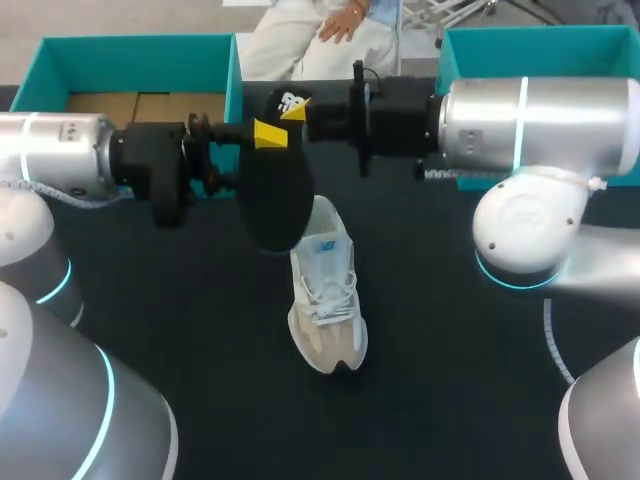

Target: Take the shoe out of the shoebox, open the shoe tongue, remove and reinsert the insole, then place the shoe into the shoebox

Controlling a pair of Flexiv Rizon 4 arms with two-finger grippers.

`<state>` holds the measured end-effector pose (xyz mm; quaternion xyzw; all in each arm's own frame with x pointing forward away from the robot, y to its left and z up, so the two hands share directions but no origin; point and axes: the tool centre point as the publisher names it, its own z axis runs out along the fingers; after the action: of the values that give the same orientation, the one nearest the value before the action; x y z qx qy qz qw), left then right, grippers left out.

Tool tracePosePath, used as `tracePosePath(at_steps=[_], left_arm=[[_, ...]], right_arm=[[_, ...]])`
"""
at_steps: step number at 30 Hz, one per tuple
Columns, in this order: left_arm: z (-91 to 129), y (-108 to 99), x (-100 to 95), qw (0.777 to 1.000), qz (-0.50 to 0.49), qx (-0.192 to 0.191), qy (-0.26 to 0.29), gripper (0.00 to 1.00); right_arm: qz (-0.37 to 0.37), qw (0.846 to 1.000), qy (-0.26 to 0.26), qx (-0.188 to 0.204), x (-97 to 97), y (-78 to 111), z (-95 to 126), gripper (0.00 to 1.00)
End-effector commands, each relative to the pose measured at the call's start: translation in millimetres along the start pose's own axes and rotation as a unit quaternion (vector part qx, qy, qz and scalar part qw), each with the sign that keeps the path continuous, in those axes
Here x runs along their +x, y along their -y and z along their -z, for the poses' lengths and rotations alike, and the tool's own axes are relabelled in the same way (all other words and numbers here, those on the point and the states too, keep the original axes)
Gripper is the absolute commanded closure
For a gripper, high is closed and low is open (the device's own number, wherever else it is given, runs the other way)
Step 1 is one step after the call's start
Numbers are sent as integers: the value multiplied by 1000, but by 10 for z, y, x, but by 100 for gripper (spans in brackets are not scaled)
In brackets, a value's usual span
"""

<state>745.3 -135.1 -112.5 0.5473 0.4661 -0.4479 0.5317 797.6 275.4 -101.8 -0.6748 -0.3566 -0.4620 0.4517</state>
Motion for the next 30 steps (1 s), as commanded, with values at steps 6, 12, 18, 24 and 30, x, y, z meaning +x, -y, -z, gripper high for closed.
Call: tracePosePath(at_steps=[6,12,18,24,30], left_arm=[[27,-8,31,1000,-2,-9,9,100],[57,8,29,1000,-4,-9,9,100],[63,32,34,1000,-3,-10,14,100],[96,78,4,1000,1,-10,18,100],[218,174,-48,1000,10,-6,27,100]], right_arm=[[-5,1000,-18,4,-15,5,-141,100],[-9,1000,-19,2,-35,10,-112,100],[-12,1000,-24,4,-62,4,-98,100],[5,999,-32,1,-78,32,-29,0],[62,997,-29,24,-148,89,198,0]])
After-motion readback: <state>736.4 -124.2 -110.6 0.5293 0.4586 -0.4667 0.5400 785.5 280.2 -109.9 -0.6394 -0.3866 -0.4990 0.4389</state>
